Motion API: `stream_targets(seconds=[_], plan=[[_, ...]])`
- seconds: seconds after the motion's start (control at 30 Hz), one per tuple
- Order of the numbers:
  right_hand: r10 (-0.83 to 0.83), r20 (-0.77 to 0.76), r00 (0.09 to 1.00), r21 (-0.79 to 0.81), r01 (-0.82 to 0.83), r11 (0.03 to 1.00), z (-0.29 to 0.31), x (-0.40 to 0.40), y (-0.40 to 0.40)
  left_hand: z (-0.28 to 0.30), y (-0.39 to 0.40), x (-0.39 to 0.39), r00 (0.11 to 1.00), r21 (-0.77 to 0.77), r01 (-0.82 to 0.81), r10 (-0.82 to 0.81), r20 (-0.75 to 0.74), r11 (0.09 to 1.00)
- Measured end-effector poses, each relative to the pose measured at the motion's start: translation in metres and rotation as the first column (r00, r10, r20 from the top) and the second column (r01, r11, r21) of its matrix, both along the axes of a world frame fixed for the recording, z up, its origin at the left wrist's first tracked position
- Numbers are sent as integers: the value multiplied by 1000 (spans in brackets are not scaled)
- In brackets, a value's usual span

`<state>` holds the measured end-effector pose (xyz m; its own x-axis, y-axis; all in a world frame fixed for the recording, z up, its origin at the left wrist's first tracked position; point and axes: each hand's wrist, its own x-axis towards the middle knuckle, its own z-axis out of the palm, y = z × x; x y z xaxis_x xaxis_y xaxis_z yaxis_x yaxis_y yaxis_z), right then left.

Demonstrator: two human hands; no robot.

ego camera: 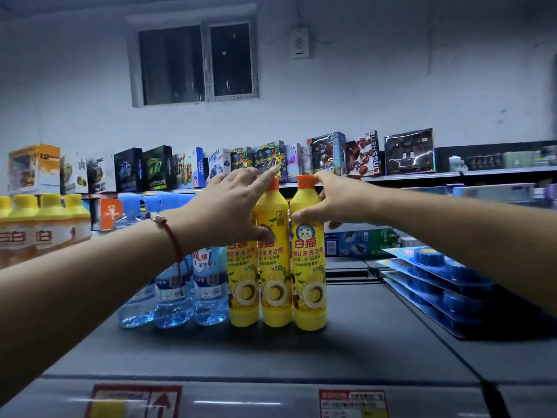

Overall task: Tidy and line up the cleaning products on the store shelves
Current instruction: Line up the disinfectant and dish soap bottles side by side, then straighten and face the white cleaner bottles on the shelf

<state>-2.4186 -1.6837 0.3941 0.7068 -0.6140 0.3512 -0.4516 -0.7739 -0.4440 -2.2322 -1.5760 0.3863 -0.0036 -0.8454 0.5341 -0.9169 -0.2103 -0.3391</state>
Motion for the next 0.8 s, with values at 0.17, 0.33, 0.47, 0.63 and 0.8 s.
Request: stream_targets(seconds=[0.17,0.33,0.47,0.63,0.8], plan=[[-92,-306,948,-42,83,996,-6,-17,30,-14,23,0,1000,-37,13,-13,4,999],[-263,-351,899,-267,173,948,-13,-31,62,-30,56,-10,996,76,21,-14,-88,997],[-316,-419,851,-380,152,912,-19,-40,93,-41,77,-27,978,165,71,-36,-203,984],[-280,-481,830,-306,141,942,-50,-65,123,-67,99,-38,958,163,132,-84,-273,978],[-312,-409,858,-286,203,936,-57,-107,136,-71,106,-63,960,161,129,-82,-269,979]])
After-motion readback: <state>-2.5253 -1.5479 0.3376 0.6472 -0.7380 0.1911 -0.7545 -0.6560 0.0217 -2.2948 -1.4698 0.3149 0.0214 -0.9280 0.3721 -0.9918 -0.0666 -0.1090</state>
